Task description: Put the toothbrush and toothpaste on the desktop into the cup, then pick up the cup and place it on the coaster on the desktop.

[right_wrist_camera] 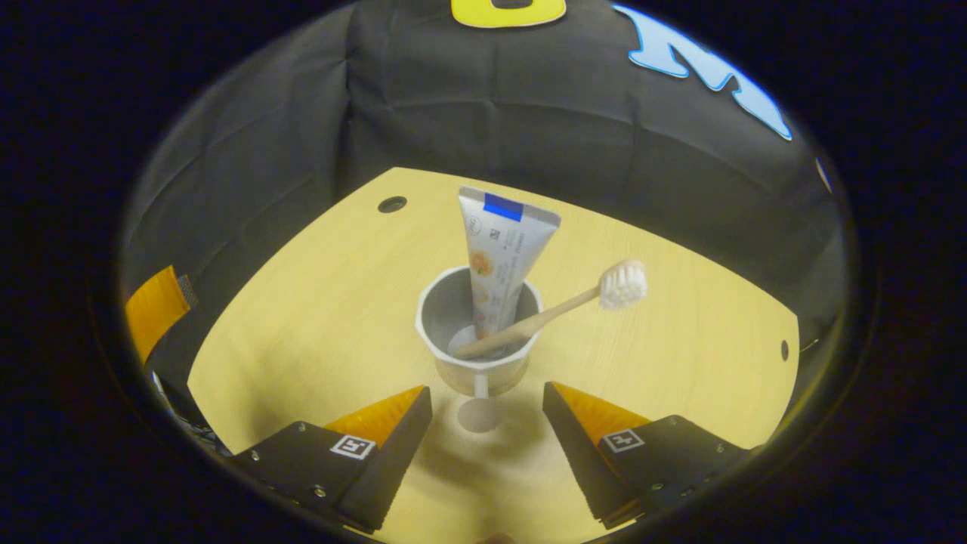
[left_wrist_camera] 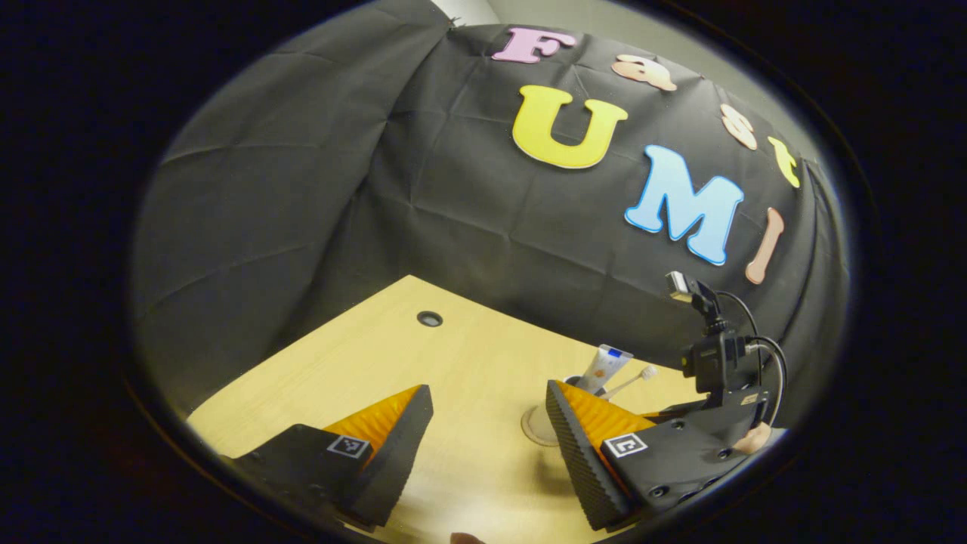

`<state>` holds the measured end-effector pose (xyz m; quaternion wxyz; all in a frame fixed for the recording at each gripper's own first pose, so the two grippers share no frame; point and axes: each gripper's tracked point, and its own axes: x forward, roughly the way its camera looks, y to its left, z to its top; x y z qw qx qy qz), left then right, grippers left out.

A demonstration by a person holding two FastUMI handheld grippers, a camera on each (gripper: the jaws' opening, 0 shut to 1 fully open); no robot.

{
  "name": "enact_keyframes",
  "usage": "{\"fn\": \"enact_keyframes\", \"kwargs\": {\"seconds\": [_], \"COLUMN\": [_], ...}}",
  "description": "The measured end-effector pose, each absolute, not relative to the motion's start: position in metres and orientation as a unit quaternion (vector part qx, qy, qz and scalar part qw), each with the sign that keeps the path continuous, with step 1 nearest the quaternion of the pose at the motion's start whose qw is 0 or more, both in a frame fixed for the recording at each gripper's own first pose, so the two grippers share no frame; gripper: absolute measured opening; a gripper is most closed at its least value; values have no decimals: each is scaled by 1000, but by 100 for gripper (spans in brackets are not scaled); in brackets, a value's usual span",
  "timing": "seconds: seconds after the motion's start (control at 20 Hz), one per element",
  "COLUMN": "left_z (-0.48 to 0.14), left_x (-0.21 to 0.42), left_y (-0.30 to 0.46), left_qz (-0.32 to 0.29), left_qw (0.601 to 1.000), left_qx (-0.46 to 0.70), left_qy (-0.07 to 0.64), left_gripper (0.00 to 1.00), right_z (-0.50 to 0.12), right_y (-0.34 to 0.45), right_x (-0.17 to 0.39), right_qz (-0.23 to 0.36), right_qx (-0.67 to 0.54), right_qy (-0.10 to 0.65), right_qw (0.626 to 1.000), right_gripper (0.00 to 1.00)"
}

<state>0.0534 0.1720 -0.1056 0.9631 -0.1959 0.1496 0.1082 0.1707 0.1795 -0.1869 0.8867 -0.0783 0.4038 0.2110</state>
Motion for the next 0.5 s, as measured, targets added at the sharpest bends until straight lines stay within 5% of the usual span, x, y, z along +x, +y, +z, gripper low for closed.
{"fn": "enact_keyframes", "kwargs": {"seconds": [0.5], "left_z": [-66], "left_x": [69], "left_y": [80], "left_qz": [52], "left_qw": [978], "left_qx": [-156], "left_qy": [126], "left_gripper": [96], "right_z": [-96], "right_y": [96], "right_x": [113], "right_qz": [173], "right_qx": [-45], "right_qy": [304], "right_qw": [936], "right_gripper": [93]}}
